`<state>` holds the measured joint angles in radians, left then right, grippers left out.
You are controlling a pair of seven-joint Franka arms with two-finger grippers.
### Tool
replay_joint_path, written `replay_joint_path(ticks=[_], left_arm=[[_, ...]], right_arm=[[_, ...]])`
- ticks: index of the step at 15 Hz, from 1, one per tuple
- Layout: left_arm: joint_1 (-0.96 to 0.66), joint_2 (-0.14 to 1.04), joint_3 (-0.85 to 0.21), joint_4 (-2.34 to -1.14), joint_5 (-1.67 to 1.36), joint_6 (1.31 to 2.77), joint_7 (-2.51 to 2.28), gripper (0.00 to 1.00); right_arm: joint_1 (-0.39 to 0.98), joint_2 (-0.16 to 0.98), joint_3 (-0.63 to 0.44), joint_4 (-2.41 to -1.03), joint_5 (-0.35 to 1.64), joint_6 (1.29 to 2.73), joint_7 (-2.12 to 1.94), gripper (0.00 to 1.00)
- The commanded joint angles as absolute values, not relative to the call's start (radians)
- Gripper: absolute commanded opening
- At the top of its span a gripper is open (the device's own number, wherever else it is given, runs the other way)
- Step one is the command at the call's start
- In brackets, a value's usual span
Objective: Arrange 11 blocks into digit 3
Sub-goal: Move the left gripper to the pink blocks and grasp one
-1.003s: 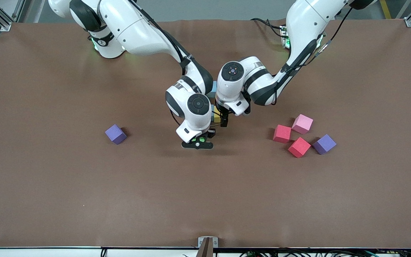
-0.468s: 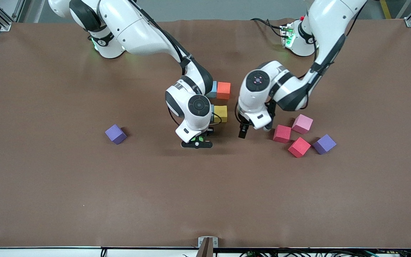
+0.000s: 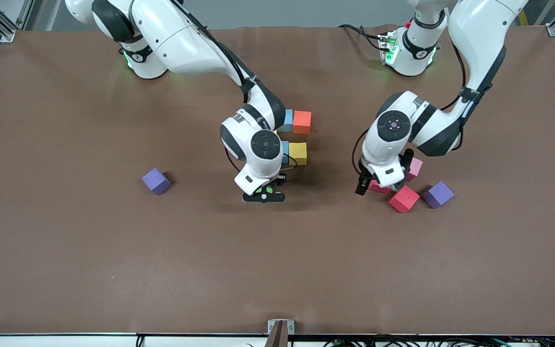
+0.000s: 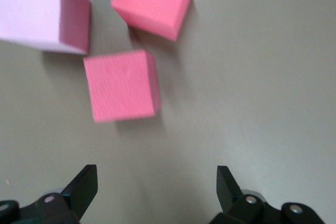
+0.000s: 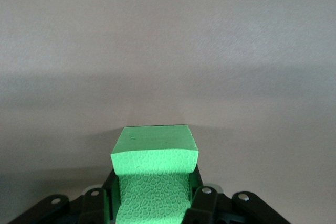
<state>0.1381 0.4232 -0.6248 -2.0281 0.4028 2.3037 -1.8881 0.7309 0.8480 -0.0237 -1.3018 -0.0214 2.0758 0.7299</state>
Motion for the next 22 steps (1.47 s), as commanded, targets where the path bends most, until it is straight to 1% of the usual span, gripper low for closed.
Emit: replay_joint_path(ticks=[1,4,8,9,12,17,19,22], left_arm=[[0.201,0.382,-0.638,-2.108,0.429,2.365,-1.882,1.00],[0.238,0.394,-0.637,-2.143,0.446,2.430,-1.888,1.00],[0.276,0.399,-0.637,-2.167,0.480,2.431,-1.899,1.00],[0.282,0.402,-0.637,-2.169,0.480,2.433,-1.901,1.00],[0.290,0.411,-0.635,-2.178,0.480,2.465,-1.902,1.00],[0.298,0.445,-0.635,-2.187,0.501,2.525,-1.989,1.00],[0.299,0.465,-0.634,-2.186,0.557,2.530,-2.055,1.00],[0.299,0.482,-0.635,-2.187,0.584,2.530,-2.085,1.00]], right_arm=[[0.704,0.825,-0.012,-1.312,-0.032,2.075,0.706,0.00],[0.703,0.825,-0.011,-1.308,-0.032,2.075,0.703,0.00],[0.706,0.825,-0.011,-1.308,-0.028,2.083,0.704,0.00],[0.704,0.824,-0.008,-1.316,-0.025,2.109,0.698,0.00],[0.695,0.825,-0.002,-1.331,0.008,2.126,0.652,0.00],[0.684,0.821,-0.002,-1.376,0.017,2.158,0.637,0.00],[0.683,0.818,-0.002,-1.403,0.050,2.190,0.635,0.00],[0.689,0.810,0.000,-1.436,0.057,2.195,0.637,0.00]])
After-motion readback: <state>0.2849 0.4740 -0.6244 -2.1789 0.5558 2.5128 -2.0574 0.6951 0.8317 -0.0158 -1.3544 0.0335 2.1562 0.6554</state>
